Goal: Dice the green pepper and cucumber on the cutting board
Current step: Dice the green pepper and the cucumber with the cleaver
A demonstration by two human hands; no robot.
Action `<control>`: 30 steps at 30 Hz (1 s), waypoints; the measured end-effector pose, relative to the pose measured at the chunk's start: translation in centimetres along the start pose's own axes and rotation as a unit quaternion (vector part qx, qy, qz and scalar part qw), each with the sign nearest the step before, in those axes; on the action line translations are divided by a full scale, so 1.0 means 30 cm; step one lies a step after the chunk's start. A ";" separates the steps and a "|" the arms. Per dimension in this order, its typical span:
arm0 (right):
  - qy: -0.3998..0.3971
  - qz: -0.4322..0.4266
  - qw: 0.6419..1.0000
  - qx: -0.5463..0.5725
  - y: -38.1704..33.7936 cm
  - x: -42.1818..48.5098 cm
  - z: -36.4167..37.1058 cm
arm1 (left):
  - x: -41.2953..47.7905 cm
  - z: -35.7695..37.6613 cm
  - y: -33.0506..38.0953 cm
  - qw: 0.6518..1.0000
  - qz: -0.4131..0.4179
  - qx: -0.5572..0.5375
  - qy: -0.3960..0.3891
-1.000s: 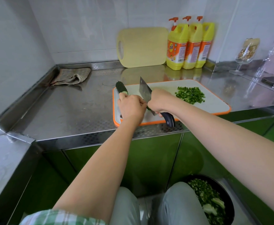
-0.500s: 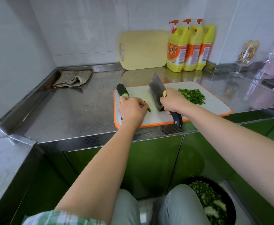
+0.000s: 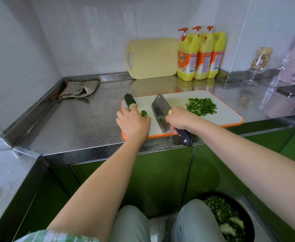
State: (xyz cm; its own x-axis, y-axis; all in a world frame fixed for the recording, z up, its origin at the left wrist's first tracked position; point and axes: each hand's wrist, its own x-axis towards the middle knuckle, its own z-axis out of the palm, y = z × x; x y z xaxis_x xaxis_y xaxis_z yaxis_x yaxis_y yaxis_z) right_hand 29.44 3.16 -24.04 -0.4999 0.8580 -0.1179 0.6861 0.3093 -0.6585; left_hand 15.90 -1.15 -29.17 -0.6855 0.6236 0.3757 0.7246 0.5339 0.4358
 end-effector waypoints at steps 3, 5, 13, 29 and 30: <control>0.010 0.024 0.999 -0.021 0.009 -0.005 -0.050 | 0.010 -0.009 -0.003 0.999 -0.001 0.018 -0.047; 0.014 0.029 0.999 -0.025 0.019 -0.008 -0.068 | 0.015 -0.014 -0.001 0.999 0.005 -0.004 -0.053; 0.016 0.024 0.999 -0.031 0.038 -0.009 -0.066 | -0.009 -0.021 0.026 0.991 0.007 -0.107 -0.079; 0.000 0.001 0.999 -0.053 0.011 -0.018 -0.078 | 0.015 0.020 0.001 0.973 0.087 -0.194 -0.089; -0.004 0.000 0.999 -0.051 0.004 -0.023 -0.081 | 0.013 0.019 0.003 0.973 0.083 -0.199 -0.082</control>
State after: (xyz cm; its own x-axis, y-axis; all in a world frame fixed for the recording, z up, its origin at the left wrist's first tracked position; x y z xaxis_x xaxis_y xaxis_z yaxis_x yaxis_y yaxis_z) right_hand 31.16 3.61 -22.23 -0.5046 0.8544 -0.1239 0.7359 0.3506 -0.5792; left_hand 15.73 -0.53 -29.46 -0.5164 0.7828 0.3472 0.7177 0.1745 0.6741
